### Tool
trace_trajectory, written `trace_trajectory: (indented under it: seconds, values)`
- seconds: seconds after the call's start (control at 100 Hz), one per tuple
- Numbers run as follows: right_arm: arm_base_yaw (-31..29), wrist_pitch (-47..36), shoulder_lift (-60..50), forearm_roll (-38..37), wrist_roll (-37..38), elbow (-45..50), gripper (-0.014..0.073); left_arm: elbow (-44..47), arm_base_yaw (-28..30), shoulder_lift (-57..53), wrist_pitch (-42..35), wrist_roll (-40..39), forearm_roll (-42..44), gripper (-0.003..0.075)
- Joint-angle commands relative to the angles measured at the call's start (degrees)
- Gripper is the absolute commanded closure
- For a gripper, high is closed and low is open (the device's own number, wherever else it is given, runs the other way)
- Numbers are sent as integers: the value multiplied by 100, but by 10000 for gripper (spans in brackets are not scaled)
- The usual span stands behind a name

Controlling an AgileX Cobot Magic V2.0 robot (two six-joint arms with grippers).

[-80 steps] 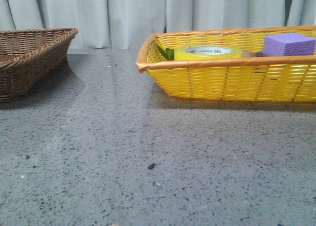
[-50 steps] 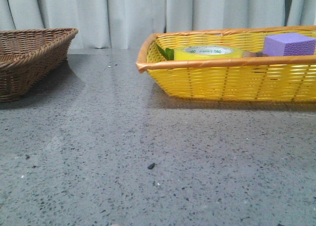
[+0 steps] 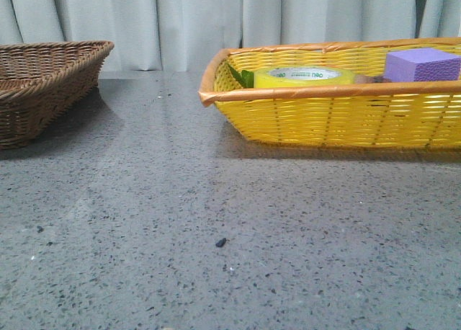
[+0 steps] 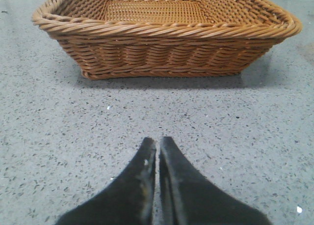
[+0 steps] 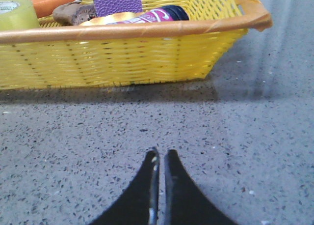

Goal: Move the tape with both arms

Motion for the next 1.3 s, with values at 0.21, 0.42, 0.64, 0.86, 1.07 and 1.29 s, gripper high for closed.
trace_trajectory:
  seconds: [0.21,0.42,0.64,0.86,1.07,1.29]
  values:
    - [-32,-85,-101,0,-48,126,660,68,11,-163,-374,-58,-24,741]
    - [-32,-85,-101,0,-48,126,660,68,11,-163,-445,-58,-30,741]
    - [-32,-85,-101,0,-48,126,660,68,11,-163,-460,-58,-37,741]
    - [-32,-85,-101,0,-48,126,660,68,11,-163,-509,-58,-37,741]
    - [-32,-85,-101,0,-48,126,660,68,11,-163,-759,-58,-37,741]
    - [-32,-85,-101,0,-48,126,660,68,11,-163,-983,-58,-37,741]
